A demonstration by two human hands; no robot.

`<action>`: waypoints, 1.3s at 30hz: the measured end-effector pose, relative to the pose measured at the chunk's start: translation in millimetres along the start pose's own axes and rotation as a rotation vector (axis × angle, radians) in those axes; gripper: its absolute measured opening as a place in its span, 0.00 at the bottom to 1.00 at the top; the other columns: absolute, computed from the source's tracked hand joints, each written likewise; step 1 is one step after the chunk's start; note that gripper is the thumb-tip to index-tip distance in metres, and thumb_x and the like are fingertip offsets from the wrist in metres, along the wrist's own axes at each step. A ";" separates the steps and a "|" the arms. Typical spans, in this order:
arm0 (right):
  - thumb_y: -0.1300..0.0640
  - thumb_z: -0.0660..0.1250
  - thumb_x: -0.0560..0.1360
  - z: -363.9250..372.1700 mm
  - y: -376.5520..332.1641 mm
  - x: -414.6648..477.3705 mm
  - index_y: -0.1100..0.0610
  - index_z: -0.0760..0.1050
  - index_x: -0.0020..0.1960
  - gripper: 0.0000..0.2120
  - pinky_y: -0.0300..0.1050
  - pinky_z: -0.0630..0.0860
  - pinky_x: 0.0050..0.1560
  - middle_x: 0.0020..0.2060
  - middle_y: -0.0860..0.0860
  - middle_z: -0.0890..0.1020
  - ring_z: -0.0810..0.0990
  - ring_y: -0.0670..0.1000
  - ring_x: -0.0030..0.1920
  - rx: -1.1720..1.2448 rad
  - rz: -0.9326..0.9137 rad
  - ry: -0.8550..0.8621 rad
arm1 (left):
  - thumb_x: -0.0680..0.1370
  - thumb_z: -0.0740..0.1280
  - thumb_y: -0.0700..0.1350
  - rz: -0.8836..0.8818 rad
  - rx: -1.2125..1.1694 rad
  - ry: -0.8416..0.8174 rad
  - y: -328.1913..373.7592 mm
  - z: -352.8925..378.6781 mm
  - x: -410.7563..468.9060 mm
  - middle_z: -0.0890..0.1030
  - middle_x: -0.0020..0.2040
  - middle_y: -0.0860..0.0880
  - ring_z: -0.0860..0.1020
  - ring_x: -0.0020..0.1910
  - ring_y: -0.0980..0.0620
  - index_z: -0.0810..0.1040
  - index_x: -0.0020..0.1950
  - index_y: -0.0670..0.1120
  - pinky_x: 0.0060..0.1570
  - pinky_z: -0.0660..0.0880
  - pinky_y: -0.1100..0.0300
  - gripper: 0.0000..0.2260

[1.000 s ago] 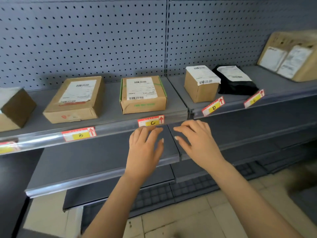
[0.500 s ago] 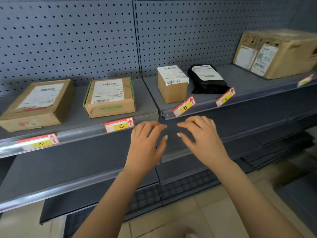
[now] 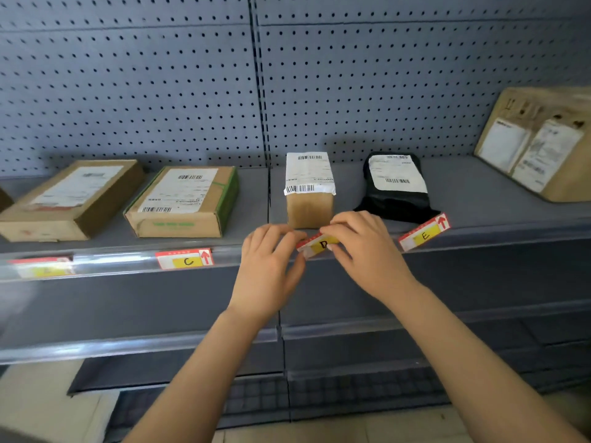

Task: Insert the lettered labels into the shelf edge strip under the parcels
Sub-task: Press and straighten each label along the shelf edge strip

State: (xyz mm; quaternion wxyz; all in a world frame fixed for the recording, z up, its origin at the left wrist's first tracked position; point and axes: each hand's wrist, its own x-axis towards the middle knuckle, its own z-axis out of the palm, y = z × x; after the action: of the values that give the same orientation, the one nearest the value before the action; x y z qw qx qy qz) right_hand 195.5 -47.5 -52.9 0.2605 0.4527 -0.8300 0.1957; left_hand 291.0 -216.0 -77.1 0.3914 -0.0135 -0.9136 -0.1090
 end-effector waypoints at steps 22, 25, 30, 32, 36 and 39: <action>0.58 0.72 0.73 27.3 34.7 -0.6 0.54 0.83 0.47 0.04 0.47 0.67 0.45 0.38 0.47 0.78 0.72 0.51 0.43 0.193 0.001 0.106 | 0.75 0.69 0.37 0.009 -0.021 -0.005 0.0 36.6 -0.8 0.78 0.54 0.45 0.74 0.54 0.46 0.80 0.58 0.42 0.56 0.70 0.54 0.12; 0.59 0.71 0.73 28.7 33.8 -3.5 0.56 0.83 0.47 0.03 0.48 0.67 0.46 0.40 0.50 0.79 0.72 0.53 0.43 0.138 -0.092 0.136 | 0.74 0.70 0.36 -0.001 -0.018 -0.019 0.1 35.1 -6.4 0.77 0.57 0.45 0.74 0.57 0.46 0.80 0.58 0.42 0.59 0.70 0.54 0.13; 0.59 0.71 0.73 30.9 36.0 -6.8 0.56 0.82 0.46 0.03 0.50 0.69 0.43 0.38 0.49 0.79 0.72 0.53 0.42 0.087 -0.126 0.120 | 0.72 0.70 0.35 -0.016 0.009 -0.042 0.6 36.1 -10.4 0.77 0.59 0.43 0.74 0.59 0.43 0.80 0.59 0.42 0.60 0.70 0.52 0.16; 0.59 0.71 0.73 32.0 36.0 -8.4 0.56 0.82 0.47 0.03 0.50 0.68 0.43 0.38 0.49 0.78 0.73 0.54 0.42 0.077 -0.128 0.107 | 0.72 0.70 0.34 -0.034 0.002 -0.045 2.1 37.4 -10.5 0.76 0.60 0.43 0.73 0.59 0.44 0.80 0.60 0.42 0.61 0.70 0.53 0.16; 0.60 0.70 0.74 30.9 33.8 -7.8 0.57 0.82 0.48 0.04 0.49 0.68 0.45 0.39 0.50 0.78 0.74 0.55 0.43 0.042 -0.154 0.082 | 0.72 0.69 0.34 -0.060 0.000 -0.071 3.3 38.2 -11.0 0.75 0.62 0.44 0.71 0.61 0.43 0.79 0.61 0.43 0.63 0.69 0.51 0.18; 0.59 0.70 0.73 27.9 32.7 -12.5 0.57 0.81 0.51 0.07 0.50 0.69 0.47 0.43 0.50 0.79 0.74 0.54 0.46 0.028 -0.133 0.042 | 0.71 0.68 0.34 -0.032 0.017 -0.104 5.8 33.4 -13.4 0.74 0.64 0.43 0.70 0.65 0.42 0.78 0.63 0.43 0.66 0.68 0.51 0.20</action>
State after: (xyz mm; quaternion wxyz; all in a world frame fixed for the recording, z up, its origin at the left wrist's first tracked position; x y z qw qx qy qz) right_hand 166.2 -38.3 -85.4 0.2839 0.5065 -0.7895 0.1988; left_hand 277.2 -202.5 -107.9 0.3417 -0.0013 -0.9337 -0.1067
